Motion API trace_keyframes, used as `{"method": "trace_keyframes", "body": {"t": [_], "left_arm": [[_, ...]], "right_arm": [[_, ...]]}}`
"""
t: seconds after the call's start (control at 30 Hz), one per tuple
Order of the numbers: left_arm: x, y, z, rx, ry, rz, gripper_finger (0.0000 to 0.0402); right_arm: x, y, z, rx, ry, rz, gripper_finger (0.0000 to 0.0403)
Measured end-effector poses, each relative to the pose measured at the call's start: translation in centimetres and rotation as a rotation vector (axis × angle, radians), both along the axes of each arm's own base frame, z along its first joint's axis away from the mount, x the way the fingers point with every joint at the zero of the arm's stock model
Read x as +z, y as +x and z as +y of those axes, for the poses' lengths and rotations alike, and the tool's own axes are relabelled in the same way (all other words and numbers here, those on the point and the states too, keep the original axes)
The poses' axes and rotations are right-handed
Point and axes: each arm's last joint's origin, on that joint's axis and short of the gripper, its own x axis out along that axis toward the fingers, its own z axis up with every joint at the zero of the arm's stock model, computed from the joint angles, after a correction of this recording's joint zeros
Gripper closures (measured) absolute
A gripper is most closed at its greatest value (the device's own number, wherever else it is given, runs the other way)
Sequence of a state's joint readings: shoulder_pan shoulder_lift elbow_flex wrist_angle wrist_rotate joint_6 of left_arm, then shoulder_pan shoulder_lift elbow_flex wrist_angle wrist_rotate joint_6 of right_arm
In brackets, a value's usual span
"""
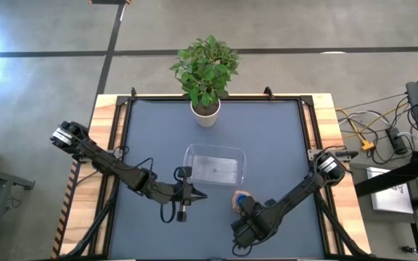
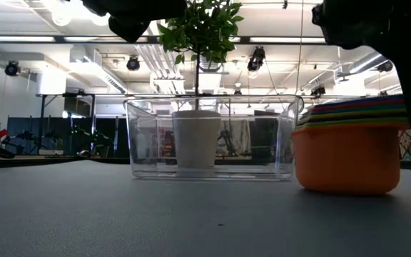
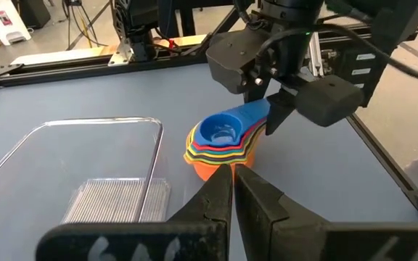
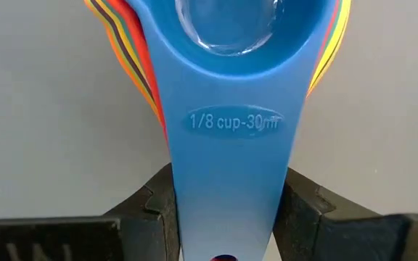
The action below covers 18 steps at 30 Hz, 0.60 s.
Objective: Nest measuring cups in basket
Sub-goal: Put the stacked measuring cups into the transparent bin
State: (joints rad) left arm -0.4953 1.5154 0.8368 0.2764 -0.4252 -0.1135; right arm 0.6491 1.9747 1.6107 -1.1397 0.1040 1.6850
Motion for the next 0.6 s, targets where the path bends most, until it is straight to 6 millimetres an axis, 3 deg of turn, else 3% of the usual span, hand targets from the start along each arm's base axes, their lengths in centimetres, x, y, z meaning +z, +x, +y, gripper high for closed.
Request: {"method": "trace_keyframes", "body": {"t": [0.3, 0.6], "left_arm": [[0.7, -0.2, 0.1, -0.008, 0.011, -0.020, 0.0402], [1.6, -0.7, 0.4, -0.007, 0.000, -0.035, 0.0402]], "right_arm": [[1.9, -0.2, 1.8, 0.129, 0.037, -0.052, 0.0266], [2.1, -0.8, 2.6, 0.191, 0.012, -0.067, 0.0266]]}}
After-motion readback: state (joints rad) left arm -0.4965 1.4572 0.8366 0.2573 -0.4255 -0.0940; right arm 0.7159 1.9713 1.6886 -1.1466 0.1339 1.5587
